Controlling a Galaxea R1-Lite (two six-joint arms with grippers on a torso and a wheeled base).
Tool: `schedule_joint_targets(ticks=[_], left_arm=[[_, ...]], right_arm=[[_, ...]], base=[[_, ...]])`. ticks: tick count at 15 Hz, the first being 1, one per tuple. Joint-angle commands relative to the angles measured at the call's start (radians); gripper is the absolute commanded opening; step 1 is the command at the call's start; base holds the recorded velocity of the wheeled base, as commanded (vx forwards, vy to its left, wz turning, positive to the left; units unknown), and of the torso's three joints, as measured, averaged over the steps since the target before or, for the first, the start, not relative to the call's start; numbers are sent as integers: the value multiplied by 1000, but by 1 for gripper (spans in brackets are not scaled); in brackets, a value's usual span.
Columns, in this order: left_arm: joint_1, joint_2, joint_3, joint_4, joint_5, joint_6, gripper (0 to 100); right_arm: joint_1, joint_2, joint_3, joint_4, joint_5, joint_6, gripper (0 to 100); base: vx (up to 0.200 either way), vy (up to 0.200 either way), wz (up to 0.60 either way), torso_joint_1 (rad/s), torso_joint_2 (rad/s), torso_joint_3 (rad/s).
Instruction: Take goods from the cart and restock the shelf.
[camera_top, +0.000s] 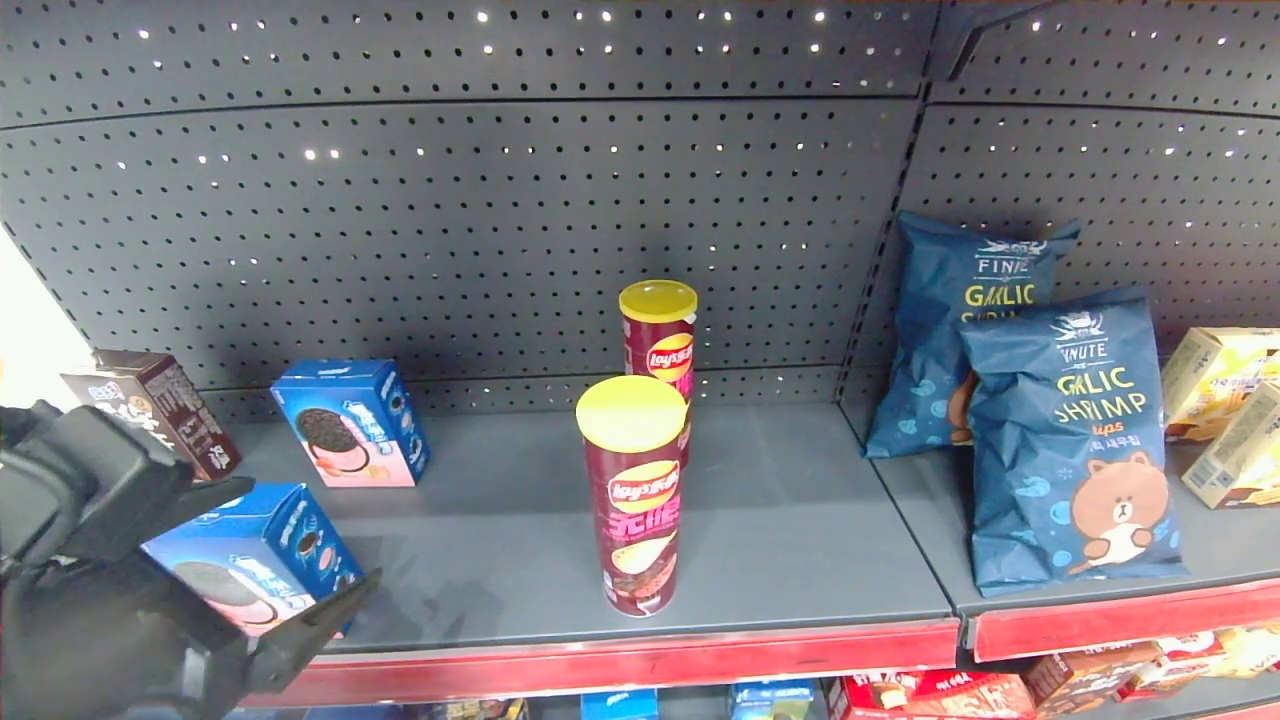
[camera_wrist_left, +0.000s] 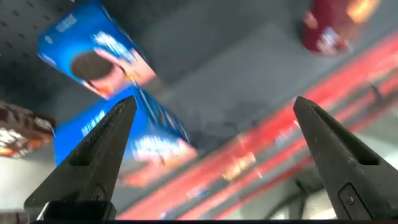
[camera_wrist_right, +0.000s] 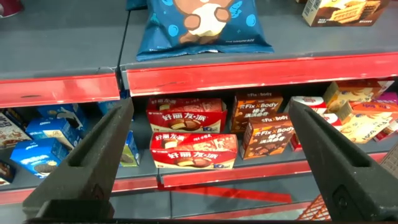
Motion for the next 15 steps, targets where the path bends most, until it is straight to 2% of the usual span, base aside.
schedule_joint_targets(ticks=[1,5,8,11,14,15], left_arm=[[1,147,1,-82,27,-1,100],[-5,213,-9,-90,22,4,100],[-9,252,-15,-131,21,7,100],[-58,280,-30,-144,18,8,100],[-71,308,-30,-144,18,10,100],[-74,329,-32,-145,18,34,100]], right_arm=[[0,1,0,0,0,0,100],[0,1,0,0,0,0,100],[0,1,0,0,0,0,100],[0,1,0,0,0,0,100],[0,1,0,0,0,0,100],[0,1,0,0,0,0,100]], base=[[0,0,0,0,0,0],[0,0,0,0,0,0],[0,0,0,0,0,0],[0,0,0,0,0,0],[0,0,0,0,0,0],[0,0,0,0,0,0]])
